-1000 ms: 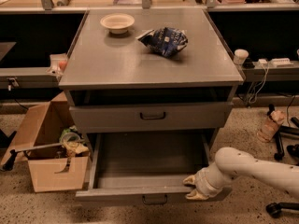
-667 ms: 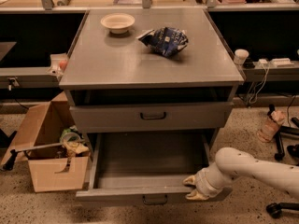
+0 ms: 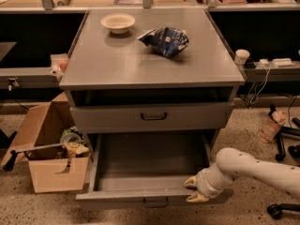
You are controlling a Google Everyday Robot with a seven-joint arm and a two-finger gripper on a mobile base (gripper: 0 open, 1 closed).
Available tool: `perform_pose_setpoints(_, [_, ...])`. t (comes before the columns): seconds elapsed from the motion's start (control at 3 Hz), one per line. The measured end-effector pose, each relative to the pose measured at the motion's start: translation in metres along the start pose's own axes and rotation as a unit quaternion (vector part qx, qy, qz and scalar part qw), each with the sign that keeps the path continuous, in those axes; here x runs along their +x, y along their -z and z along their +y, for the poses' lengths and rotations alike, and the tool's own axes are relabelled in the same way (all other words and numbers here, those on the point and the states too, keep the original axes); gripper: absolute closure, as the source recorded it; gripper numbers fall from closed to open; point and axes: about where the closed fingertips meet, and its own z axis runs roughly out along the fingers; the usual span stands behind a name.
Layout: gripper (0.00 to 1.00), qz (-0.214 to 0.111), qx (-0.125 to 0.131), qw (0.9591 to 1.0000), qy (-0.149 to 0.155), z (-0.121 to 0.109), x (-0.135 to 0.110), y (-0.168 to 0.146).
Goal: Open middle drawer
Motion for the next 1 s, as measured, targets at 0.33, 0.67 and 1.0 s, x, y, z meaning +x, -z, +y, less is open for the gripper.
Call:
perform_pose_setpoints(0.33, [0.05,0.000,0.000,1.0000,0.000,0.000,0.000,0.000])
perform_pose_setpoints(0.67, [0.00,0.000,0.000,1.0000,0.000,0.000,0.000,0.000])
perform_pose_setpoints(1.0, [0.00,-0.022,-0.001,0.9996,0.018,0.002,-0.010,0.005])
